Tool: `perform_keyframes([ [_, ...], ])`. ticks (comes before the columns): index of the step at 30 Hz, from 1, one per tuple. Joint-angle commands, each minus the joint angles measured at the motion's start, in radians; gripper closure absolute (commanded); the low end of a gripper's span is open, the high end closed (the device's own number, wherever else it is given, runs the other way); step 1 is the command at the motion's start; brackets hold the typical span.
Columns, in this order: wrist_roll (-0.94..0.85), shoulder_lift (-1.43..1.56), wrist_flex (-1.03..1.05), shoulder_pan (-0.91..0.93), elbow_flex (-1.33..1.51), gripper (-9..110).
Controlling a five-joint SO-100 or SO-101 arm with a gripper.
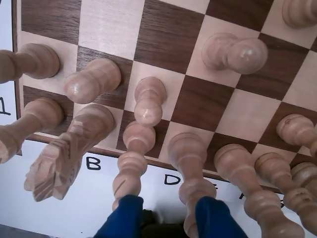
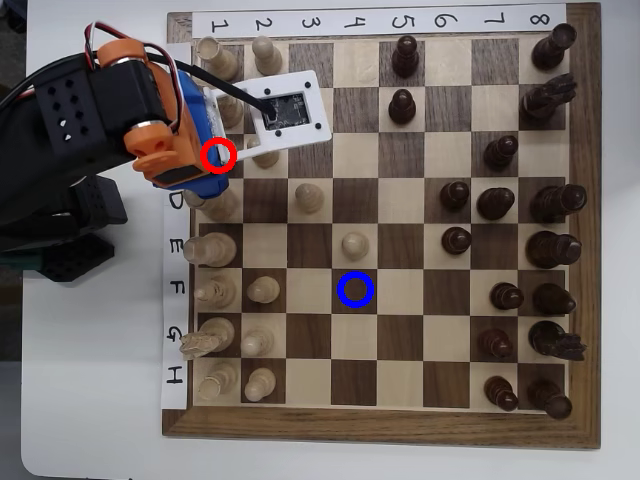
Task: Move the piece to destination
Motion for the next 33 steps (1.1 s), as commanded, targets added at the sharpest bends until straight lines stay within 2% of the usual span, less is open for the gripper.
perform_keyframes([
  [1, 0.284, 0.002, 0.011, -0.023, -0.084, 85],
  [16, 0.296, 0.0, 0.011, 0.031, -0.316, 85],
  [33, 0.322, -0.034, 0.014, -0.052, -0.224, 87],
])
